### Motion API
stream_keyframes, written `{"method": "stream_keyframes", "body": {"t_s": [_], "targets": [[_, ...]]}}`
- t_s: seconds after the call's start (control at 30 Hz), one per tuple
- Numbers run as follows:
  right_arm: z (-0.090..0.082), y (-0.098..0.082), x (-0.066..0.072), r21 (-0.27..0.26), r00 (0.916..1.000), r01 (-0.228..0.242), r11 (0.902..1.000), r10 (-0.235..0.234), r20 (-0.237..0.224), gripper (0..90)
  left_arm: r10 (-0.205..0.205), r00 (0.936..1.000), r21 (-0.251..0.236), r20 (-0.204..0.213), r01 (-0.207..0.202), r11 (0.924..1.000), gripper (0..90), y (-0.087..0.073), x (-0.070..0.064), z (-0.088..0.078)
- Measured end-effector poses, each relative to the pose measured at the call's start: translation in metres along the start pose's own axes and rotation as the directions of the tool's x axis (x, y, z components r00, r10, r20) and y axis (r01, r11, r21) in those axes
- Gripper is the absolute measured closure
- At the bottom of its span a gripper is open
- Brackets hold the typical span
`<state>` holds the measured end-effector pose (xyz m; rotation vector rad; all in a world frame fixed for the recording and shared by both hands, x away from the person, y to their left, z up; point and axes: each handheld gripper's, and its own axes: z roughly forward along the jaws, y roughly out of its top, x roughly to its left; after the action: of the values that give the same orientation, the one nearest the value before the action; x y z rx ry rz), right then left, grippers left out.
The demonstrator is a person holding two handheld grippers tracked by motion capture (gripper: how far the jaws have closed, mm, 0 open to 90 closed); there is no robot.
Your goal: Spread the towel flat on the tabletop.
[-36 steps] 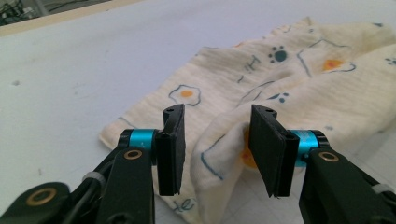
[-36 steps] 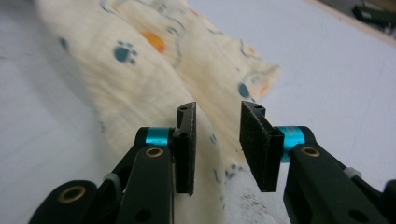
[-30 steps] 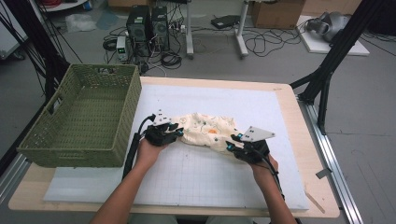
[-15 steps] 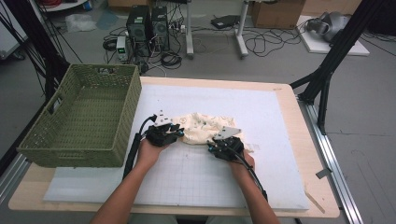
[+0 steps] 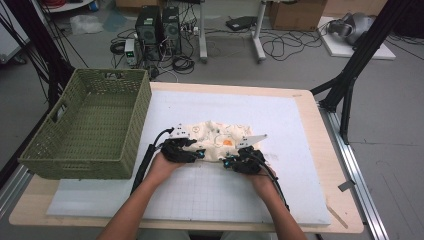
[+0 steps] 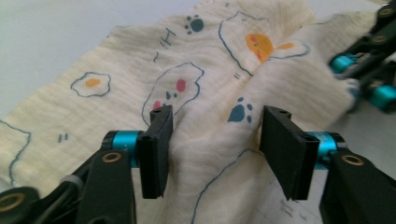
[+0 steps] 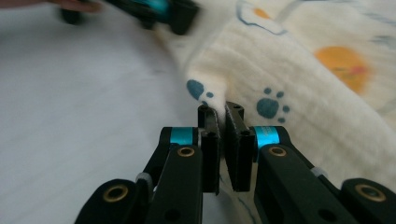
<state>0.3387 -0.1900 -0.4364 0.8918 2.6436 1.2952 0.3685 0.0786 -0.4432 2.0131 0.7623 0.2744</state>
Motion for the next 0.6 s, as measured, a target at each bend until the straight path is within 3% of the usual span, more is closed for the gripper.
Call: {"method": "stream_keyframes", "body": {"t_s": [0.1, 0.17, 0.23, 0.33, 0.37, 0.43, 0.47, 0.53, 0.6], "targets": [[-0.005, 0.002, 0.009, -0.029, 0.9941, 0.002, 0.9996, -0.005, -0.108, 85.7, 0.015, 0.9998, 0.021, -0.012, -0.015, 0.9997, 56.9, -0.001, 0.0, 0.001], [-0.008, 0.003, 0.013, -0.052, 0.9852, -0.014, 0.9985, 0.005, -0.171, 85.7, 0.048, 0.9987, 0.03, -0.02, -0.047, 0.9984, 73.2, -0.001, -0.002, 0.001], [-0.008, 0.002, 0.014, -0.055, 0.9705, -0.036, 0.9978, 0.022, -0.24, 85.9, 0.054, 0.9974, 0.019, -0.047, -0.054, 0.9984, 84.1, 0.001, -0.002, -0.001], [-0.006, 0.001, 0.014, -0.048, 0.9409, -0.081, 0.9956, 0.061, -0.333, 85.8, 0.048, 0.9977, -0.033, -0.048, -0.05, 0.9982, 84.8, 0.004, 0.002, -0.007], [-0.005, 0.001, 0.013, -0.047, 0.9368, -0.09, 0.9948, 0.069, -0.343, 85.0, 0.056, 0.996, -0.032, -0.069, -0.059, 0.9978, 84.8, 0.005, 0.002, -0.008], [-0.005, 0.001, 0.012, -0.034, 0.9635, -0.074, 0.9967, 0.063, -0.26, 82.2, 0.046, 0.996, -0.023, -0.077, -0.048, 0.9986, 84.9, 0.007, 0.004, -0.006], [-0.005, 0.0, 0.012, -0.021, 0.973, -0.068, 0.9975, 0.062, -0.223, 74.8, 0.053, 0.9947, -0.013, -0.088, -0.055, 0.9984, 84.9, 0.008, 0.005, -0.004], [-0.007, 0.0, 0.011, -0.027, 0.9806, -0.064, 0.9976, 0.058, -0.187, 67.5, 0.056, 0.9935, -0.004, -0.099, -0.056, 0.9984, 84.8, 0.01, 0.005, -0.001], [-0.018, 0.0, 0.01, -0.084, 0.9869, -0.069, 0.9941, 0.056, -0.151, 63.5, 0.059, 0.9909, -0.022, -0.121, -0.062, 0.9978, 84.8, 0.012, 0.005, 0.002]]}}
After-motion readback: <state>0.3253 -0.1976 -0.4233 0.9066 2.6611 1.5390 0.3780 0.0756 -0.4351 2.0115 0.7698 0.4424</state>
